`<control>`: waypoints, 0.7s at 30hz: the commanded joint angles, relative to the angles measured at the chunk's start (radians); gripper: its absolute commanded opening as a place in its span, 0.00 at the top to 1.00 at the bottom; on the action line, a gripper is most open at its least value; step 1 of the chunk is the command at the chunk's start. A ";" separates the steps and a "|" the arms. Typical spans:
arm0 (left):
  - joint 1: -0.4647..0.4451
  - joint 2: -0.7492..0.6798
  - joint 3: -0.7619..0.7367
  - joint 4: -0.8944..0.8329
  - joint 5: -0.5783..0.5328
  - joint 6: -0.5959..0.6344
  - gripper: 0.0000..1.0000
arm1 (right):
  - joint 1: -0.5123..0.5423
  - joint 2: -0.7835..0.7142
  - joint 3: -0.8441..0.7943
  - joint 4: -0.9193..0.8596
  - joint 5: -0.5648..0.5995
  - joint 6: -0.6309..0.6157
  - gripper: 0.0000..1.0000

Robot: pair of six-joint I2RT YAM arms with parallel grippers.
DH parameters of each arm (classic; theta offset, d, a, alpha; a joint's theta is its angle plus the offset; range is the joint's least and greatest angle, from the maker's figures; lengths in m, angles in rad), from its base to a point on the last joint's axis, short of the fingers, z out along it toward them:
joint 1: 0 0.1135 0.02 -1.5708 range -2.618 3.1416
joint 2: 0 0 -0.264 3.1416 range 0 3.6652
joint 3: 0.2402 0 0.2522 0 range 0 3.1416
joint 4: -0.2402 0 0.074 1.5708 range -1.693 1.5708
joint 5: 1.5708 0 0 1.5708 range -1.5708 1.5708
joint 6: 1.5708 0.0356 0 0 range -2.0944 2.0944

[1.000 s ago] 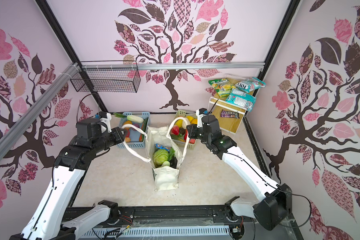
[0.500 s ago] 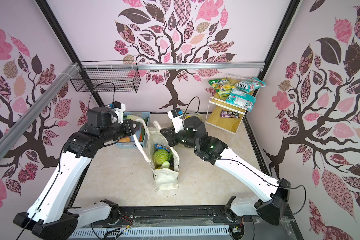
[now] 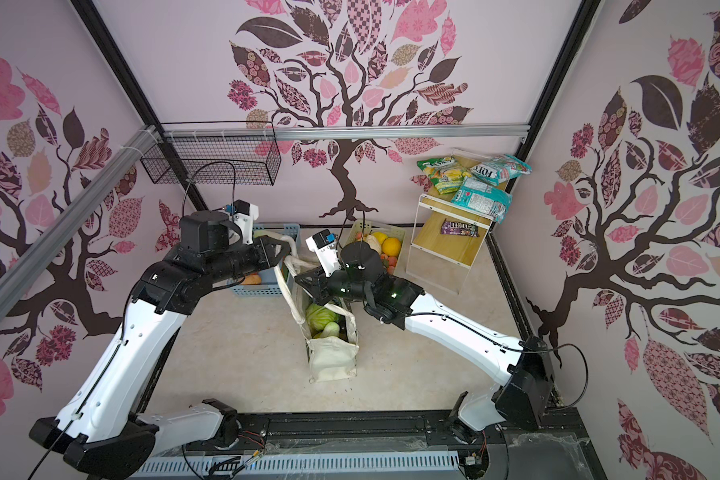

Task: Place the food into the grocery bag and tie it
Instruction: 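Lift both bag handles upward, bringing the grippers toward each other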

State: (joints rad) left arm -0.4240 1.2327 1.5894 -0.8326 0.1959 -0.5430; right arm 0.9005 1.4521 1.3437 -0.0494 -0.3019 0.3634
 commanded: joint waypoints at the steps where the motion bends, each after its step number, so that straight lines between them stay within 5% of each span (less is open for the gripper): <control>1: -0.060 -0.011 0.039 0.069 -0.012 -0.017 0.78 | 0.004 0.026 -0.002 0.070 -0.049 0.022 0.89; 10: -0.190 0.050 0.040 0.089 -0.147 -0.047 0.73 | -0.036 -0.054 -0.106 0.108 0.026 0.105 0.92; 21: -0.276 0.146 0.042 0.086 -0.191 -0.040 0.62 | -0.123 -0.194 -0.341 0.343 -0.057 0.226 0.92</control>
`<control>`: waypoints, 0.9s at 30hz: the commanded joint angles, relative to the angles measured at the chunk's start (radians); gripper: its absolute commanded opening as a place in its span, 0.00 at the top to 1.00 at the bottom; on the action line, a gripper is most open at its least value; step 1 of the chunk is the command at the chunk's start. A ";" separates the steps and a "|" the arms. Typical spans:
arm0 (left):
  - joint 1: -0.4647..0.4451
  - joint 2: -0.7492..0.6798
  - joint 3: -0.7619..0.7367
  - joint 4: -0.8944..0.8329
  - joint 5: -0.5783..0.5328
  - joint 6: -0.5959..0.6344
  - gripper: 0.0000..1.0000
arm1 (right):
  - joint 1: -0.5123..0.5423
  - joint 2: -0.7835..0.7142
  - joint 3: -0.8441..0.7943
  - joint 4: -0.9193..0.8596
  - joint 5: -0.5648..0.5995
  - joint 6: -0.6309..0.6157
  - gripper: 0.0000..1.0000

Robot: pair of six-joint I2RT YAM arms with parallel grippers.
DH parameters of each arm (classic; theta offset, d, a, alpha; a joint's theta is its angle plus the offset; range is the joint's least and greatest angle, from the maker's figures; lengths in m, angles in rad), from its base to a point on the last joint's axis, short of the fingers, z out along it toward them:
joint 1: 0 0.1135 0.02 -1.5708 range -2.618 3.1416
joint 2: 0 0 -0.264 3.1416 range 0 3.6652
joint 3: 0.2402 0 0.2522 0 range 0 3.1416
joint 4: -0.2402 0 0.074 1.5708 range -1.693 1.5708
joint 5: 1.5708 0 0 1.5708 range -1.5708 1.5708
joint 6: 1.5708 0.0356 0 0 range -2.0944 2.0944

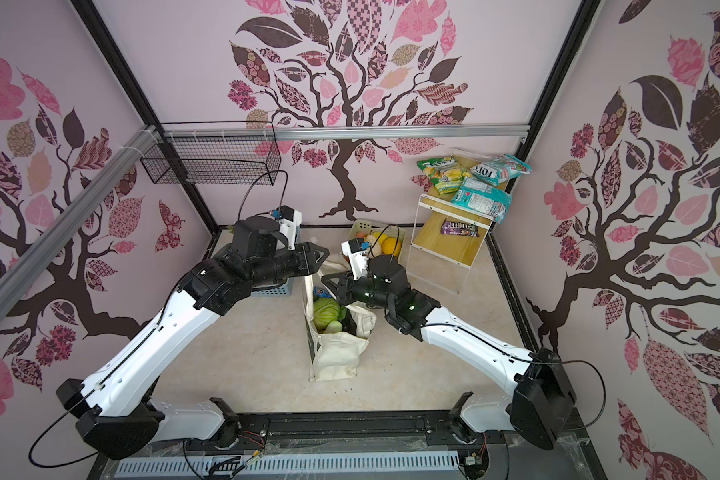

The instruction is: Place the food into the grocery bag and tie it

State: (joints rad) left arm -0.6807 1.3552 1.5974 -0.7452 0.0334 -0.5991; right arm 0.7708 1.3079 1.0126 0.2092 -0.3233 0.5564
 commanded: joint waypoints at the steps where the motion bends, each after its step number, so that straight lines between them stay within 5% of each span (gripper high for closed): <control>1: -0.028 0.031 0.045 -0.012 -0.036 0.022 0.61 | 0.005 -0.050 -0.016 0.102 -0.045 0.039 0.92; 6: -0.070 0.067 0.114 -0.072 -0.083 0.055 0.52 | 0.004 -0.019 -0.011 0.168 -0.134 0.059 0.92; 14: -0.071 0.133 0.229 -0.174 -0.093 0.114 0.34 | -0.041 -0.076 -0.066 0.166 -0.095 0.077 0.93; 27: -0.056 0.125 0.289 -0.265 -0.169 0.137 0.26 | -0.045 -0.092 -0.056 0.117 -0.102 0.047 0.93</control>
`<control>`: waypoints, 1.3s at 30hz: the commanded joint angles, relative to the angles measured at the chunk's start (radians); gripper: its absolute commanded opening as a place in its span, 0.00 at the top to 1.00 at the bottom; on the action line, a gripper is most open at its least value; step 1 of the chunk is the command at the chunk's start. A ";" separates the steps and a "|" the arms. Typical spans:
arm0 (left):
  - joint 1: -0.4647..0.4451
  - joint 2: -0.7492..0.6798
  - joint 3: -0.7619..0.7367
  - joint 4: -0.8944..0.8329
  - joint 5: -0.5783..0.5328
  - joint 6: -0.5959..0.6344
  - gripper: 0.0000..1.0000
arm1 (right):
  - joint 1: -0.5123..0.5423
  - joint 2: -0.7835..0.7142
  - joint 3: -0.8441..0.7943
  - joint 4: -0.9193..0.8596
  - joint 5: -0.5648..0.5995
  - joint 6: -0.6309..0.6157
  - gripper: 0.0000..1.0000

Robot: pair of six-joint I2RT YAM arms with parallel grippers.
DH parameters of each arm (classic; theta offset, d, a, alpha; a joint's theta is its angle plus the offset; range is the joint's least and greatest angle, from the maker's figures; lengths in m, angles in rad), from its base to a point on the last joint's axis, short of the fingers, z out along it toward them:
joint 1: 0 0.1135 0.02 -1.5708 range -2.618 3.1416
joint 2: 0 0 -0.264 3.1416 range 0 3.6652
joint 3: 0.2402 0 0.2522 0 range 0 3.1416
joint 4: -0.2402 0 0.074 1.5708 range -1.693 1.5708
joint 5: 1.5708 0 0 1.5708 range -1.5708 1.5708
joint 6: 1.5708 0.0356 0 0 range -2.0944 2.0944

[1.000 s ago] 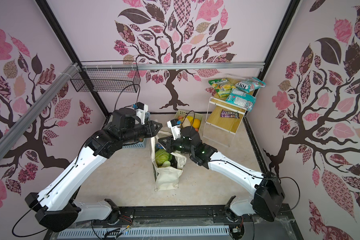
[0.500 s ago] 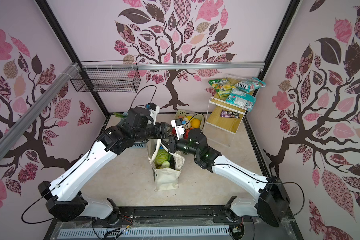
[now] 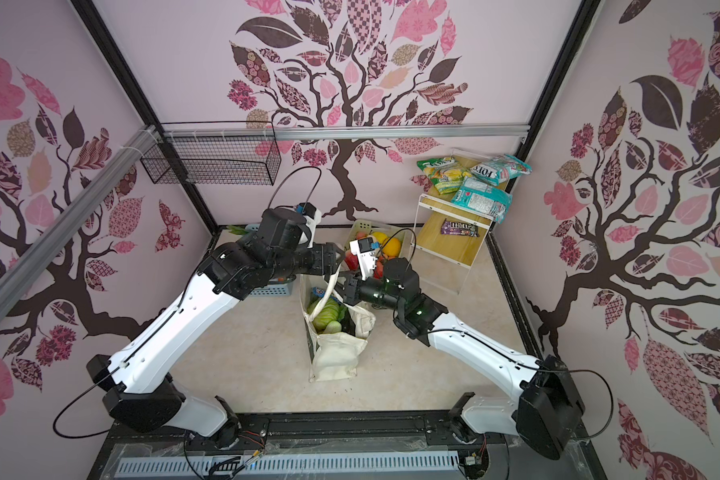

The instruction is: Place the food into the grocery bag and tie it

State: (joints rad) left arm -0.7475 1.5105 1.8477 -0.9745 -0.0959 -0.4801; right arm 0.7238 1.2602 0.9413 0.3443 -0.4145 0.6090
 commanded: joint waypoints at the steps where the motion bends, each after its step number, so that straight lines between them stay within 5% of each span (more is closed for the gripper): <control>1: 0.017 -0.040 0.038 -0.037 -0.039 0.020 0.26 | 0.003 -0.043 0.019 -0.024 -0.012 -0.007 0.93; 12: 0.126 -0.170 -0.084 -0.032 0.021 0.018 0.25 | 0.002 0.011 0.070 -0.027 -0.049 0.006 0.94; 20: 0.127 -0.114 -0.057 -0.008 0.103 0.031 0.25 | 0.007 0.039 0.098 -0.028 -0.079 0.011 0.94; 28: 0.158 -0.158 -0.081 -0.059 -0.022 0.021 0.24 | 0.007 0.035 0.101 -0.057 -0.081 -0.015 0.94; 39: 0.175 -0.228 -0.168 -0.011 0.048 0.013 0.24 | 0.026 0.076 0.112 -0.037 -0.083 -0.025 0.94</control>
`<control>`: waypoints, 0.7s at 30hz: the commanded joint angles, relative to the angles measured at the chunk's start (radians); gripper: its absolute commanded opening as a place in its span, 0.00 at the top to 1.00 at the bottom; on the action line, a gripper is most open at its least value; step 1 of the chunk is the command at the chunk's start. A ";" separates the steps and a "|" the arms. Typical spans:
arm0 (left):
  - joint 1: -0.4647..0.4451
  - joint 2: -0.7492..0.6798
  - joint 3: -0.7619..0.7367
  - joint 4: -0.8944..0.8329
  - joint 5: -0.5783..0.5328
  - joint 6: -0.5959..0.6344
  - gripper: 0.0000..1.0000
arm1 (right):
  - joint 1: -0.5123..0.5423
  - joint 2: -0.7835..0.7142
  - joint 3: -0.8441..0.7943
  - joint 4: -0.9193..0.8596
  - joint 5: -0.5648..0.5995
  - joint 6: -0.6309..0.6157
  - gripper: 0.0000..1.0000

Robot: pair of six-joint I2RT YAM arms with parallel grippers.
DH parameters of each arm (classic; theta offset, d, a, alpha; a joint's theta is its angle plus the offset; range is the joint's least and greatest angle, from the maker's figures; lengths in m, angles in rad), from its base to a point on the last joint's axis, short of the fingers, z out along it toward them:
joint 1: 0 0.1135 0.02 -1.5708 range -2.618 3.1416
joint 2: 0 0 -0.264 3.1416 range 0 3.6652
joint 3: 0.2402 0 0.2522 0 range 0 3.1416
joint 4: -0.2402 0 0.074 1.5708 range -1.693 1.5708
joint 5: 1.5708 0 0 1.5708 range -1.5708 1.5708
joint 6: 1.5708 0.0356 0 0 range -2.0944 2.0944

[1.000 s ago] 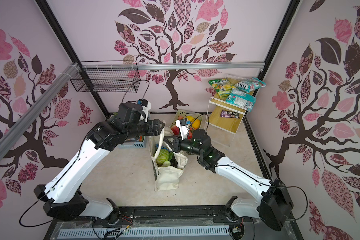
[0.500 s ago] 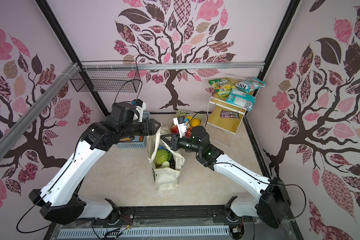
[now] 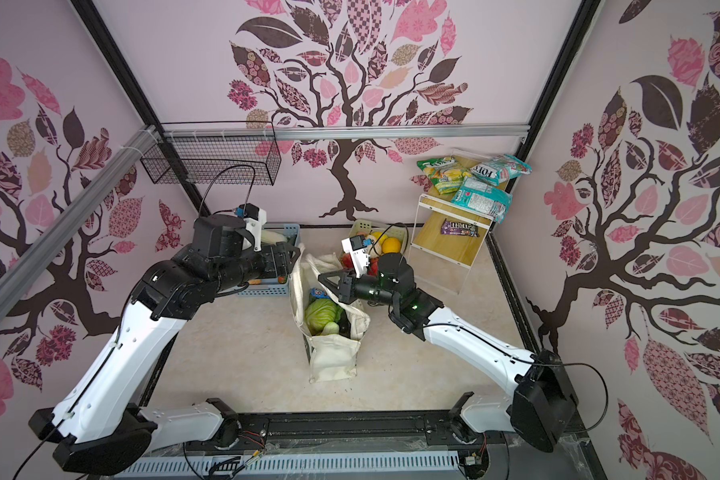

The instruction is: Place the food into the grocery bag and tie it

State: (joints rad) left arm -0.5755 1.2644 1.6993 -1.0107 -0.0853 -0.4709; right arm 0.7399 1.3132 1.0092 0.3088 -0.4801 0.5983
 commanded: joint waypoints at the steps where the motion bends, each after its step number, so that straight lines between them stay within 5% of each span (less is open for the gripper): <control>1: 0.002 0.026 -0.012 0.029 0.042 0.002 0.24 | 0.012 0.021 0.042 -0.001 -0.016 -0.015 0.94; 9: 0.003 0.123 0.027 0.076 0.160 -0.001 0.25 | 0.019 -0.009 0.014 -0.008 -0.002 -0.019 0.94; 21: 0.003 0.062 0.031 0.038 0.097 0.034 0.20 | 0.019 -0.017 0.007 -0.027 0.003 -0.040 0.94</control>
State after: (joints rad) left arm -0.5758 1.3411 1.7004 -0.9577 0.0097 -0.4618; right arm 0.7517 1.3117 1.0088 0.2966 -0.4713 0.5682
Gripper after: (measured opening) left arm 0.797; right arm 0.094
